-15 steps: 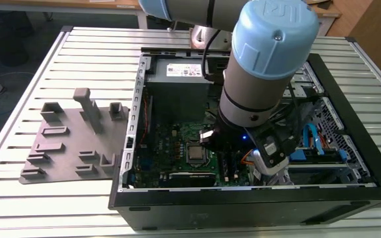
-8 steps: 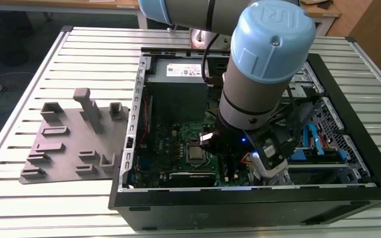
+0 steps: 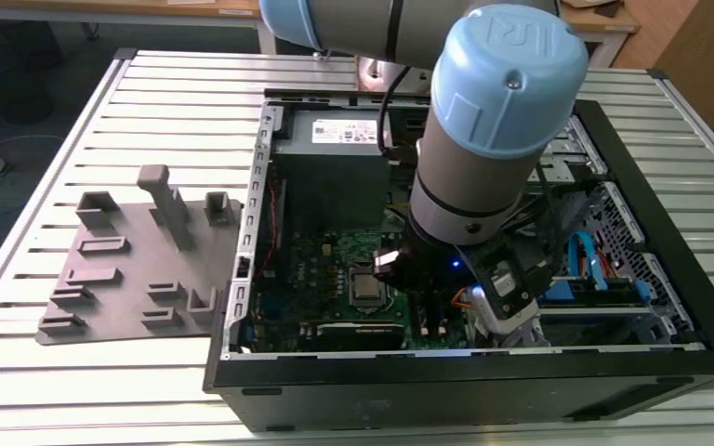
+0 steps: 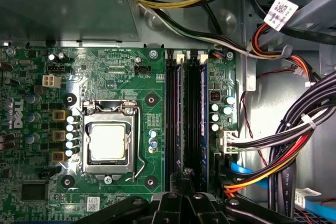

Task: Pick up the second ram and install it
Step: 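Press down the second ram until it locks into place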

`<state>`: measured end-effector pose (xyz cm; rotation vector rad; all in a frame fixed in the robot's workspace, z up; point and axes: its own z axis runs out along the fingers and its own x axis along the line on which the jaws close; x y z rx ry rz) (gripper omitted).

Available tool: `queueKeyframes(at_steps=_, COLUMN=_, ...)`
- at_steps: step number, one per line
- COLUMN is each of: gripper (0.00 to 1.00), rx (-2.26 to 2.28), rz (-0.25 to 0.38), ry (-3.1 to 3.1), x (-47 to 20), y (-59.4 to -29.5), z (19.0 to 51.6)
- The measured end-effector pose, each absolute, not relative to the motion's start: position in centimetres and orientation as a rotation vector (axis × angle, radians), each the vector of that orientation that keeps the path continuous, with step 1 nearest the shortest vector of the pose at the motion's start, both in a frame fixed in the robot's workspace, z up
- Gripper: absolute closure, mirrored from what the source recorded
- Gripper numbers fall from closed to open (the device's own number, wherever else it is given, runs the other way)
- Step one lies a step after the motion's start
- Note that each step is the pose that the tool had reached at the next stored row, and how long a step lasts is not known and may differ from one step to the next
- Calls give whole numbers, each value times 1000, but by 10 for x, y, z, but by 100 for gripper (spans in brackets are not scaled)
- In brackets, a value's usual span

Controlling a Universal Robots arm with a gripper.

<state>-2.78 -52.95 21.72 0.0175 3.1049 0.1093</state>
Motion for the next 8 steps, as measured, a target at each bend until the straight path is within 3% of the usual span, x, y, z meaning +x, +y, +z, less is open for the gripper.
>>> queueKeyframes(at_steps=8, gripper=93, rx=18, rz=109, ry=3105, x=-28, y=-529, z=223)
